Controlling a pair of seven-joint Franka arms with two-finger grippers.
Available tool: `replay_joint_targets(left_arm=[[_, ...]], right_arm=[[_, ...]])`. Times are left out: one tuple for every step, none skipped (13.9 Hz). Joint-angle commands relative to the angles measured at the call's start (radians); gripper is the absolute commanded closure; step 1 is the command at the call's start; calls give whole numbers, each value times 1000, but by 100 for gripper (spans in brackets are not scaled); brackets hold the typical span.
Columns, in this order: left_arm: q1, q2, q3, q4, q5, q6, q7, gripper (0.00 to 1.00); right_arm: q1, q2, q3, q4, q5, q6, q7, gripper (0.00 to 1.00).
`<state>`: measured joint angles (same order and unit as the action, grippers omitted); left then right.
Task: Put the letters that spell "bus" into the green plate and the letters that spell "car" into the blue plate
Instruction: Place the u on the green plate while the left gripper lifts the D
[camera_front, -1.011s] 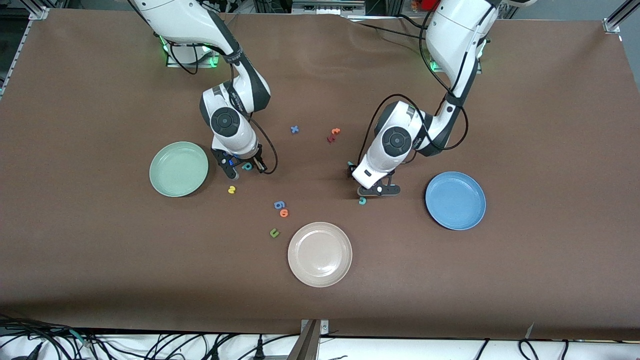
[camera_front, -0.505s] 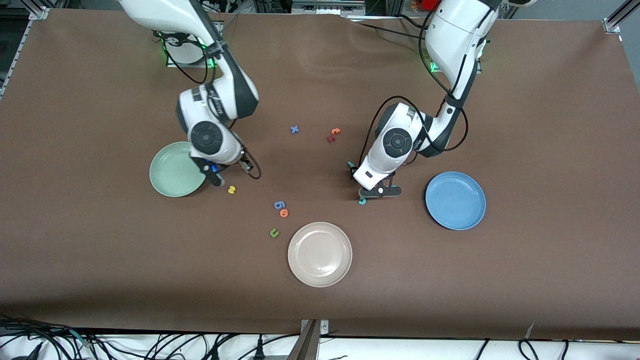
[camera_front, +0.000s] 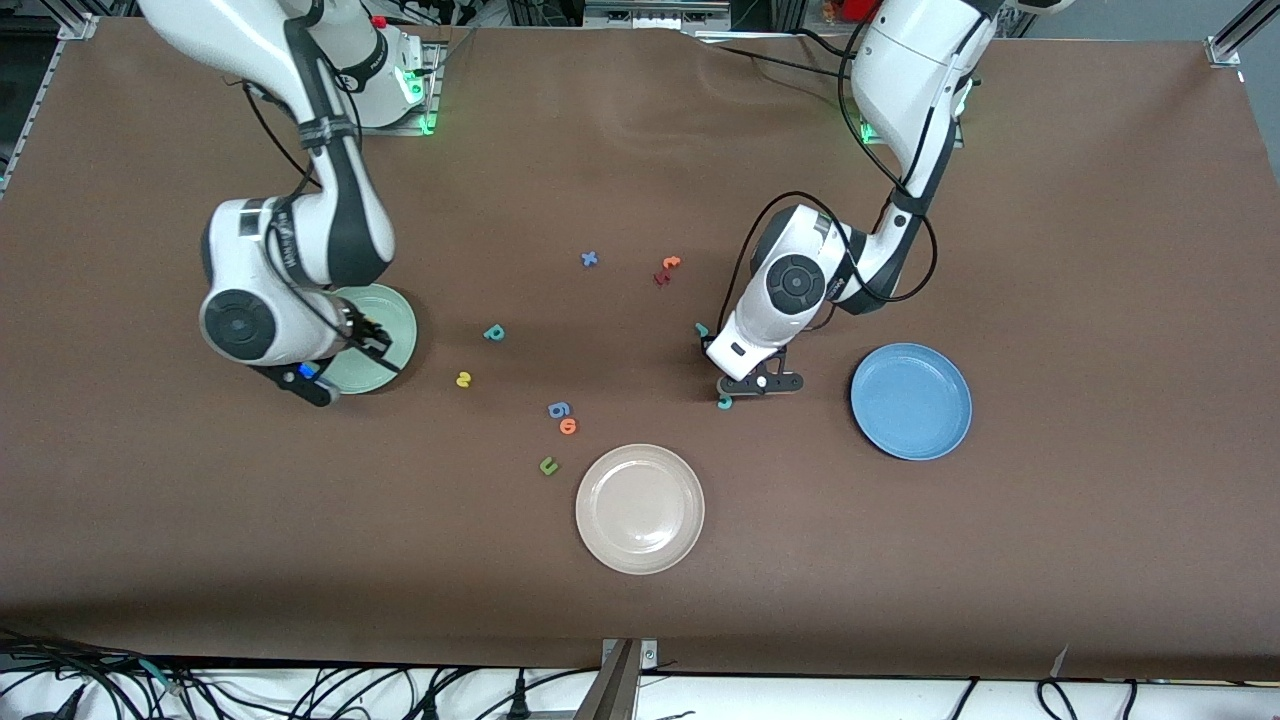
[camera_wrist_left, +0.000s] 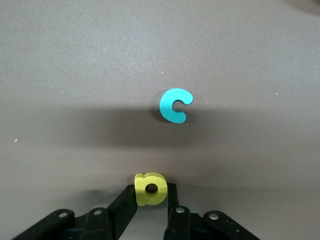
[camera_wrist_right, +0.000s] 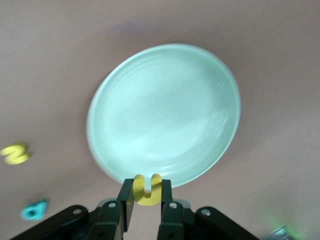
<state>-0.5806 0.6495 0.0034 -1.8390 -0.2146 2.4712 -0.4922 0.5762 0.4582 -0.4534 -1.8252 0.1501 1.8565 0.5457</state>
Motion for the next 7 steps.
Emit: replay_joint_targets(left_arm=[[-8,10,10,0,14,9,-20,82],[-8,9,12,0,14,9,-17,83],[-5,9,15,1,15,3,-13,82],[-5,5,20,4,38,-5,-13,82],[-4,2,29,15,93,-11,-16,82],[5,-2,35,27,140,-40,-13,82],[25,-10,36,46,188,-79,-2,82]], right_arm=[[-70,23,-1,-31,11,50,-177,94],[-84,37,-1,-54,13,88,-212,94],[-84,46,1,-75,13,134,-225,94],[-85,48,1,-104,13,179,-227,94],[-85,53,1,-129,13,209,-234,93],[-85,54,1,-146,14,227,-254,93],[-87,57,1,-147,14,231,-262,93]])
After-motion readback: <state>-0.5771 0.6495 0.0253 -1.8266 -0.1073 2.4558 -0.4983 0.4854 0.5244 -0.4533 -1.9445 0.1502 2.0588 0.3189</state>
